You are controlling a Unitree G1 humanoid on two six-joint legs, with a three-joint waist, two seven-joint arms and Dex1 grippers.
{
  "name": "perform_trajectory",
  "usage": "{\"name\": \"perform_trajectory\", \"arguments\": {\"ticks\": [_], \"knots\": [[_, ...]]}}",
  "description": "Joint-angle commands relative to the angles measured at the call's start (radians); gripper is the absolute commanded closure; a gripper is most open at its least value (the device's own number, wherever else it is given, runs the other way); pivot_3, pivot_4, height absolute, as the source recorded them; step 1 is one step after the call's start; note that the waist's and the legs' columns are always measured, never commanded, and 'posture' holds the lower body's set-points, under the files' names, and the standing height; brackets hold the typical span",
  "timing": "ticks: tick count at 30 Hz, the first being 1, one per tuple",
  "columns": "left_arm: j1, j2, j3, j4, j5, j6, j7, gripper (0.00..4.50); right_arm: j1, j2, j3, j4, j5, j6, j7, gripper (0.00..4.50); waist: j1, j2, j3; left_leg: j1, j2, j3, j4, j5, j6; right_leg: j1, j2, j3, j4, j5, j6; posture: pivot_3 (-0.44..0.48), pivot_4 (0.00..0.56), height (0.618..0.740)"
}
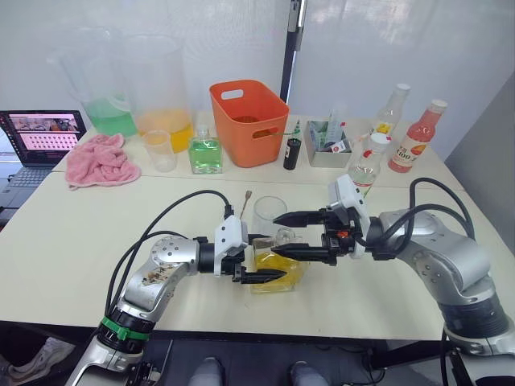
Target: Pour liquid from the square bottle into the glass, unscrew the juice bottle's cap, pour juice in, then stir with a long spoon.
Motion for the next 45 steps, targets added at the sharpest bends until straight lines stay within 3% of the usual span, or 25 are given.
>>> {"name": "perform_trajectory", "arguments": {"ticks": [1, 3, 33, 38, 41, 45], "knots": [[-0.022, 0.001, -0.007, -0.046, -0.006, -0.002, -0.002, 1.69, -0.02, 0.008, -0.003, -0.012, -0.018, -0.03, 0.002, 2.86, 0.0, 0.0, 0.0, 0.0, 0.0, 0.0, 0.0, 0.0, 0.0, 0.0, 0.0, 0.0, 0.0, 0.0, 0.0, 0.0, 0.15, 0.725], [-0.023, 0.002, -0.008, -0.048, -0.005, 0.0, -0.004, 1.69, -0.021, 0.009, 0.006, -0.007, -0.028, -0.034, 0.01, 3.42, 0.0, 0.0, 0.0, 0.0, 0.0, 0.0, 0.0, 0.0, 0.0, 0.0, 0.0, 0.0, 0.0, 0.0, 0.0, 0.0, 0.15, 0.725], [-0.003, 0.0, -0.006, -0.081, -0.036, 0.073, 0.015, 1.69, -0.146, -0.004, -0.158, -0.035, 0.161, 0.063, 0.025, 3.42, 0.001, 0.003, 0.001, -0.001, 0.0, -0.001, 0.0, 0.0, 0.0, -0.001, 0.0, -0.001, 0.0, 0.0, 0.0, 0.0, 0.15, 0.725], [-0.002, 0.001, -0.007, -0.081, -0.036, 0.075, 0.013, 1.69, -0.132, -0.045, -0.197, 0.012, 0.135, 0.042, 0.027, 3.42, 0.003, 0.003, 0.001, -0.001, 0.0, -0.001, 0.0, 0.0, 0.0, -0.001, 0.0, -0.001, 0.0, 0.0, 0.0, 0.0, 0.15, 0.725], [-0.001, -0.001, -0.01, -0.079, -0.035, 0.07, 0.011, 1.69, -0.057, -0.146, -0.275, 0.182, 0.002, -0.083, 0.055, 3.42, 0.009, 0.003, 0.001, -0.001, 0.0, -0.001, 0.0, 0.0, 0.0, 0.0, 0.0, -0.001, 0.0, 0.0, 0.0, 0.0, 0.15, 0.725], [-0.001, -0.005, -0.008, -0.076, -0.035, 0.06, 0.012, 1.69, -0.016, -0.187, -0.317, 0.288, -0.045, -0.16, 0.073, 3.42, 0.004, 0.005, 0.0, -0.001, 0.0, 0.0, 0.0, 0.0, 0.0, 0.0, 0.0, 0.0, -0.001, 0.0, 0.0, 0.0, 0.15, 0.725]]}}
